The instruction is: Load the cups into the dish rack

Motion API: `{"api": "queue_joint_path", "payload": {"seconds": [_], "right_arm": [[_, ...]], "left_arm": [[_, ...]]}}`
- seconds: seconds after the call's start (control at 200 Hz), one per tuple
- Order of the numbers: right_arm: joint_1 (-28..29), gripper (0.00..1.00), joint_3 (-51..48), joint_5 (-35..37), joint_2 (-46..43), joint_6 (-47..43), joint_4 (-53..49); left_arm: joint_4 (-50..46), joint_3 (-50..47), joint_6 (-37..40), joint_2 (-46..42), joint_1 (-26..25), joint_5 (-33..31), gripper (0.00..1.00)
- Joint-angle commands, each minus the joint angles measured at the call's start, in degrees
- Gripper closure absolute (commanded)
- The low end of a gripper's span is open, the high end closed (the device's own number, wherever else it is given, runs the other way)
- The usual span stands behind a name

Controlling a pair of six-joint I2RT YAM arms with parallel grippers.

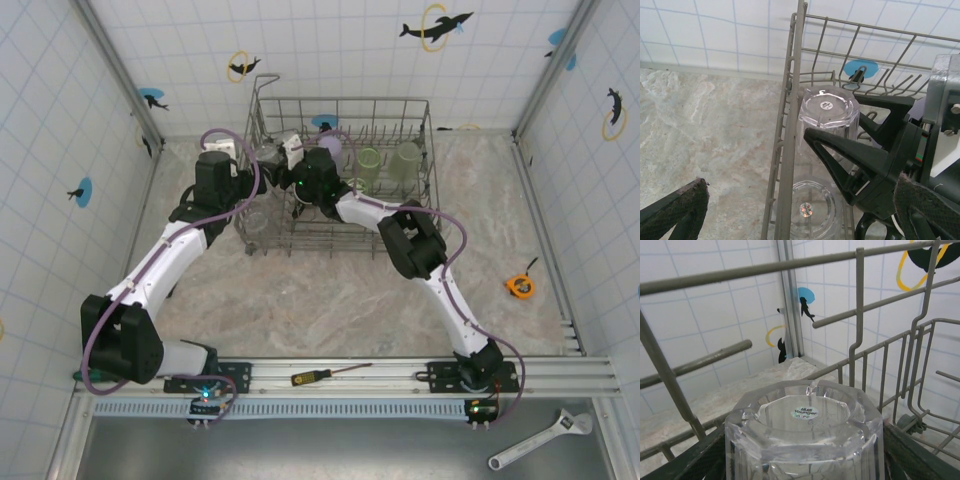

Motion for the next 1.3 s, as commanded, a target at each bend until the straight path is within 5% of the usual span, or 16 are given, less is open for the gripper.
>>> {"api": "queue_joint_path", "payload": {"seconds": [0.0, 0.415, 0.746, 1.291], "right_arm": [[0.1, 0.46, -0.7, -0.5, -1.3, 1.9, 5.1], [0.8, 0.41, 6.7, 1.7, 5.3, 1.9, 4.2], [1.7, 0.14, 6.4, 2.3, 4.7, 0.3, 3.0], [2.5, 0.14, 6.3, 5.5, 0.2, -2.7, -1.0]], "left_arm": [[0.0, 0.4, 0.8, -0.1, -0.2, -1.1, 0.03], [0.1, 0.5, 0.6, 0.3, -0.2, -1.1, 0.03], [0.0, 0.2, 0.9, 0.2, -0.2, -1.5, 0.03], [0.1, -0.2, 1.2, -0.8, -0.2, -1.8, 0.03]]}}
